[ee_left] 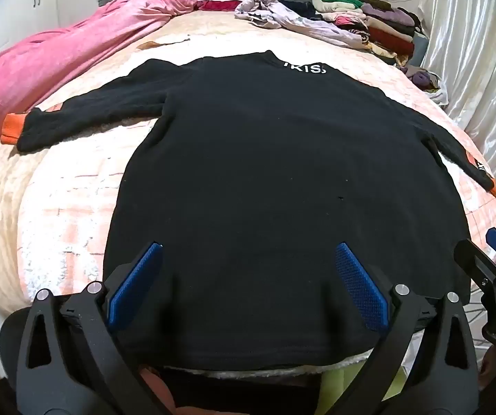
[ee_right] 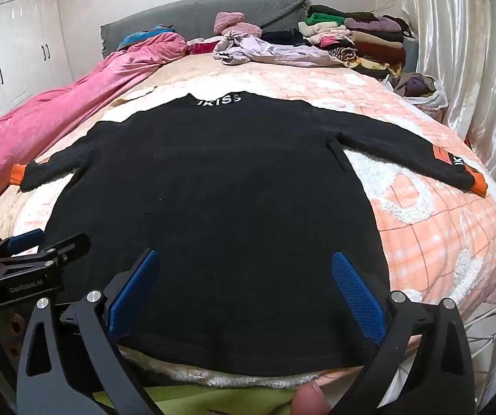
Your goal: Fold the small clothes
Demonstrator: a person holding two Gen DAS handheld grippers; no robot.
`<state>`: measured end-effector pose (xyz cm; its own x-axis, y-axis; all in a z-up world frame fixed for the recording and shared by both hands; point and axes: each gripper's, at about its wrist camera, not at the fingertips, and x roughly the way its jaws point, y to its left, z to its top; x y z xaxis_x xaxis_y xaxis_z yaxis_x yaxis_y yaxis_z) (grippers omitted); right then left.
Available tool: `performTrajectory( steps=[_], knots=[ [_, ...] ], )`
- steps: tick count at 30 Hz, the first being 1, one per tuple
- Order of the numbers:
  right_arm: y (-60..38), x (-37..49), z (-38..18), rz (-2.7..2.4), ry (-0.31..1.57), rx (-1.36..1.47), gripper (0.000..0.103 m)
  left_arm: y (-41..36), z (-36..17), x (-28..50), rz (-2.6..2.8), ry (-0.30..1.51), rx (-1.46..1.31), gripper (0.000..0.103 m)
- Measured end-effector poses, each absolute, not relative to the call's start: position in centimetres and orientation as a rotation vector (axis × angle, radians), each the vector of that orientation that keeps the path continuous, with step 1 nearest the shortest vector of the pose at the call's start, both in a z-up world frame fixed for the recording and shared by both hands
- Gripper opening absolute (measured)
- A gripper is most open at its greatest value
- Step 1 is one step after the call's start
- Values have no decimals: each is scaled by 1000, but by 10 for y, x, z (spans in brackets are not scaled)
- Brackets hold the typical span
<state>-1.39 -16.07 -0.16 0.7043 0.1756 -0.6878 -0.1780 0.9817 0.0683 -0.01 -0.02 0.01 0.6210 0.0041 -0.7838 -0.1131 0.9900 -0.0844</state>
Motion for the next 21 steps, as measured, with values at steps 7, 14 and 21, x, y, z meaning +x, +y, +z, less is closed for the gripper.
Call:
performTrajectory(
  steps=[7, 14, 21],
  knots=[
    [-164, -14, -1, 198, 773, -2, 99, -2, 0, 0, 70, 900, -129, 94],
    [-159, -11, -3, 188, 779, -15, 99, 3, 0, 0, 72, 899, -133, 94],
    [-157, -14, -3, 198, 777, -26, 99, 4, 1, 1, 73, 895, -130, 94]
  ],
)
